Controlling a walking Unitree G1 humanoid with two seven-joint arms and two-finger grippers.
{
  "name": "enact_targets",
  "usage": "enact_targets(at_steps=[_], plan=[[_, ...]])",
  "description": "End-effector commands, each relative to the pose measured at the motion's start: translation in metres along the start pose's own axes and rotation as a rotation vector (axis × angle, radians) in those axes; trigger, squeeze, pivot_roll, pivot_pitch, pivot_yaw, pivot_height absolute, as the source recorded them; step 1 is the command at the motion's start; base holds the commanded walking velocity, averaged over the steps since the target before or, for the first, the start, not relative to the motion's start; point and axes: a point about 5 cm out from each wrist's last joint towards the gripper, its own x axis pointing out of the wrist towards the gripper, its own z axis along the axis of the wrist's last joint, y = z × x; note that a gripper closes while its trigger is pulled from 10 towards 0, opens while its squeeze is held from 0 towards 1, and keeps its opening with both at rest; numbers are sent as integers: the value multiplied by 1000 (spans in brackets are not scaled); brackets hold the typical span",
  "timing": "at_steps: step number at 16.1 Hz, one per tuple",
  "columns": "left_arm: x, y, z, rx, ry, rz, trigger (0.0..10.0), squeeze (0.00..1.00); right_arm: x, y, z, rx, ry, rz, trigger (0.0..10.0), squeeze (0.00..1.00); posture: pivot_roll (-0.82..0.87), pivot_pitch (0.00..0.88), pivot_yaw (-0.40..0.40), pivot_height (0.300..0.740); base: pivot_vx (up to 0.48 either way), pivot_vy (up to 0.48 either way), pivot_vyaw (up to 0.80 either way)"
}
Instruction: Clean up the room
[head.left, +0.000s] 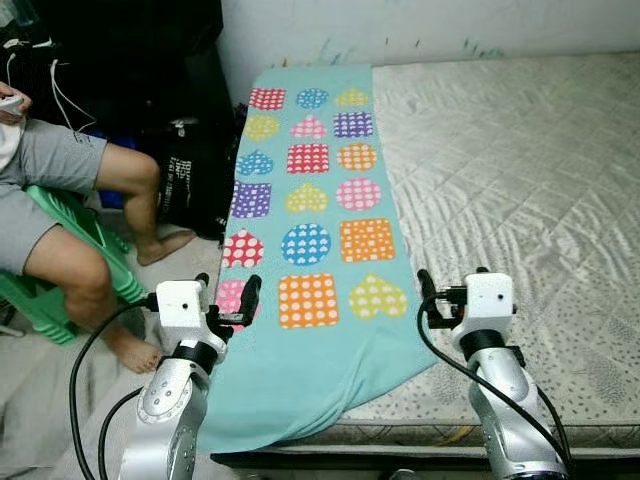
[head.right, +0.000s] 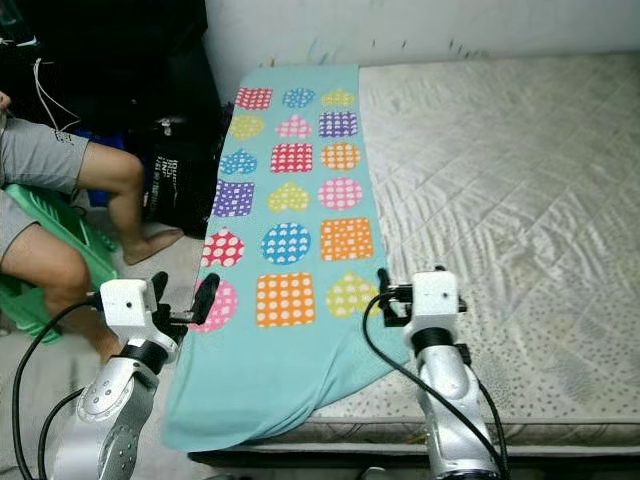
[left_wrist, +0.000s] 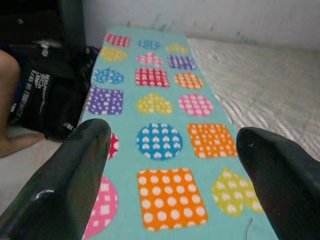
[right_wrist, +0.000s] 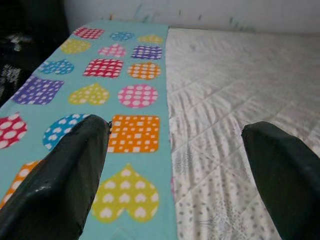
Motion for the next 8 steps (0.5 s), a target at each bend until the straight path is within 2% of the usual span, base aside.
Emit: enact_targets(at_steps=[1,2,4,5,8], plan=[[-2,5,2,6,5,3,10000,0,1,-1,5,3,-17,-13,10000,0,16,165,113,740,0,0,0],[-2,6,6,8,-12,13,10000,0,2,-1,6,-10,-9,-1,10000,0,21,165,105,740,0,0,0],[-2,6,9,5,-26,29,10000,0,3,1,10,44,-16,17,10000,0,34,167,76,740,0,0,0],[-3,9,11,7,-34,44,10000,0,5,7,15,78,-49,51,10000,0,42,173,57,740,0,0,0],[-2,19,18,21,-57,82,10000,0,9,17,20,106,-45,90,10000,0,49,188,34,740,0,0,0]])
